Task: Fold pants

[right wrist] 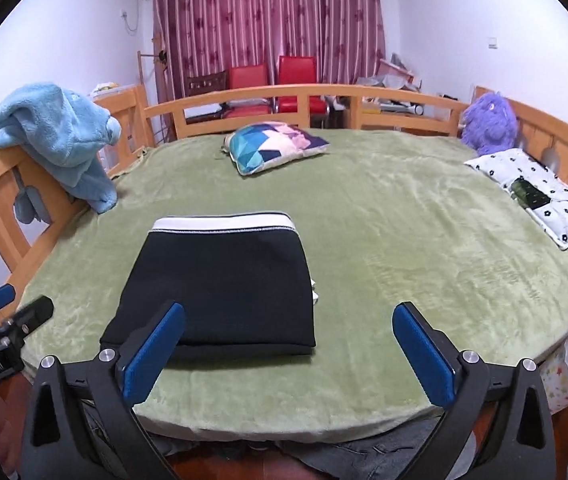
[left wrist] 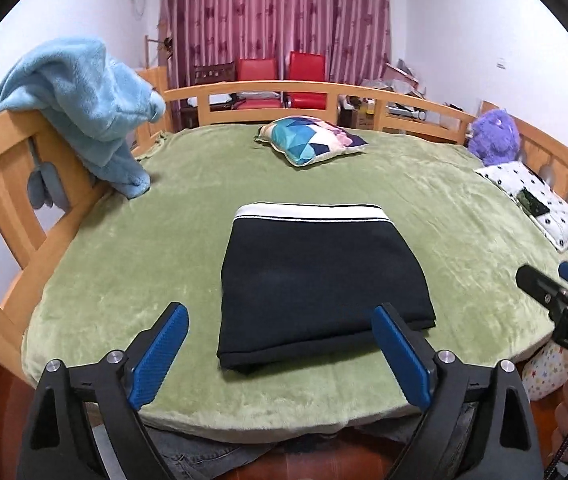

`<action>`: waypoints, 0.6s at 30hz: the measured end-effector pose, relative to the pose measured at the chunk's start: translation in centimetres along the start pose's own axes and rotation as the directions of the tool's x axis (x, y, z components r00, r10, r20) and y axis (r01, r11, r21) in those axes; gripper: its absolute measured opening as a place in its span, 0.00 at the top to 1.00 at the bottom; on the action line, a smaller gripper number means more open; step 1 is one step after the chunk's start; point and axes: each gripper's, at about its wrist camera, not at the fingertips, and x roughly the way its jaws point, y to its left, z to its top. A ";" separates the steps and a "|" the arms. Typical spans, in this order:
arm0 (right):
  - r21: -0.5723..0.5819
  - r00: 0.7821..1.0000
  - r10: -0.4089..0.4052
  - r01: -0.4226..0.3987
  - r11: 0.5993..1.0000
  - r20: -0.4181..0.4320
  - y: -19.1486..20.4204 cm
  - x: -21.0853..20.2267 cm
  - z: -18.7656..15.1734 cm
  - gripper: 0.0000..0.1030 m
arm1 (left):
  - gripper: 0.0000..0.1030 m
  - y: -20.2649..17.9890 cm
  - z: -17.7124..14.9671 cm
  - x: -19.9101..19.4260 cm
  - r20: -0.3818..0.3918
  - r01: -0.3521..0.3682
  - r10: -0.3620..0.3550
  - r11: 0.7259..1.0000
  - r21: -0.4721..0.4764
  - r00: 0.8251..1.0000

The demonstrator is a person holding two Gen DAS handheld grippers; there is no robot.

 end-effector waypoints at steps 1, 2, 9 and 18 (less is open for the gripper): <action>0.001 1.000 0.007 -0.007 1.000 0.006 0.0 -0.7 0.0 0.01 | 0.09 -0.2 -0.1 -0.3 0.007 -0.005 0.005 1.000 0.006 1.000; 0.003 1.000 0.006 -0.006 1.000 0.011 -0.1 -1.1 -0.1 0.01 | 0.09 -0.3 -0.1 -0.6 0.013 -0.010 0.010 1.000 0.009 1.000; 0.026 1.000 0.005 -0.005 1.000 0.022 -0.4 -2.3 -0.5 0.01 | 0.08 -0.3 -0.4 -1.4 0.035 0.000 0.000 1.000 -0.005 0.999; 0.026 1.000 0.008 -0.009 1.000 0.011 -0.1 -1.5 -1.0 0.01 | 0.08 0.1 -0.5 -0.9 0.028 -0.003 0.003 1.000 -0.023 1.000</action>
